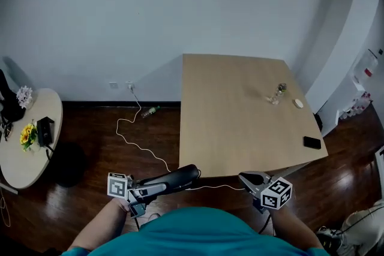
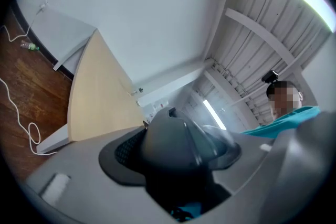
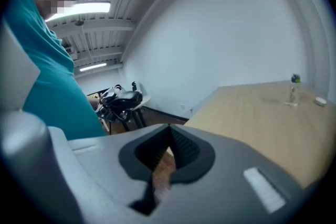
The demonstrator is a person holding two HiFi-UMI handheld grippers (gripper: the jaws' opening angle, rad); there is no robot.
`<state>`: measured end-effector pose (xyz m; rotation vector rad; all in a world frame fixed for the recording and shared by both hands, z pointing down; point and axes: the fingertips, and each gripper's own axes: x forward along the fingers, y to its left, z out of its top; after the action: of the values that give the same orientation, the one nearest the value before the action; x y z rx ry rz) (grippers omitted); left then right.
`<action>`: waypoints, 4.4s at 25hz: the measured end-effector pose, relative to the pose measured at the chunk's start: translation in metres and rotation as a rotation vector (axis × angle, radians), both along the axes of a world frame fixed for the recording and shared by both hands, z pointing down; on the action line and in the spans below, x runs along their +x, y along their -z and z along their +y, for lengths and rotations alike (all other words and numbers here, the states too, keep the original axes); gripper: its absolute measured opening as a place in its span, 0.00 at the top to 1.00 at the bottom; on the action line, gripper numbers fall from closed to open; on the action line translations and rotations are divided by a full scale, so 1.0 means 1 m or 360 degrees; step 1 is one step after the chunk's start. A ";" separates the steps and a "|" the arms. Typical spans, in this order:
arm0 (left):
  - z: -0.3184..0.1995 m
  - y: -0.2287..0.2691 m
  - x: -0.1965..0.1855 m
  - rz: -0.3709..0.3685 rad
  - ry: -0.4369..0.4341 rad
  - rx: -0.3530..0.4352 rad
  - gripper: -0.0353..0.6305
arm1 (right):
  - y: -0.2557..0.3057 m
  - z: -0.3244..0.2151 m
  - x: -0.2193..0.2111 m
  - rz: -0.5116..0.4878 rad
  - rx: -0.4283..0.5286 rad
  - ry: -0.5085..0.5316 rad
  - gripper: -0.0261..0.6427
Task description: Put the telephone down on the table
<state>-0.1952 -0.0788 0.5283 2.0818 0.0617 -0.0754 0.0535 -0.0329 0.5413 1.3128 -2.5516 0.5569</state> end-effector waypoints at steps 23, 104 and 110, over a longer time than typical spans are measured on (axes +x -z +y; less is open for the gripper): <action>-0.098 0.003 0.200 -0.0026 -0.0240 0.0022 0.49 | 0.025 -0.113 0.185 0.0053 0.0008 -0.0105 0.96; -0.168 -0.201 0.775 -0.1099 -0.0396 -0.0419 0.37 | -0.079 -0.118 0.675 -0.0072 -0.0201 -0.0094 0.96; -0.173 -0.205 0.771 -0.1262 -0.0315 -0.0402 0.33 | -0.074 -0.118 0.671 -0.0066 -0.0186 -0.0081 0.96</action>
<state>0.5758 -0.2520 0.7332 1.7143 -0.2144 0.8156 0.7246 -0.1512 0.6154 1.3423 -2.4818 0.7387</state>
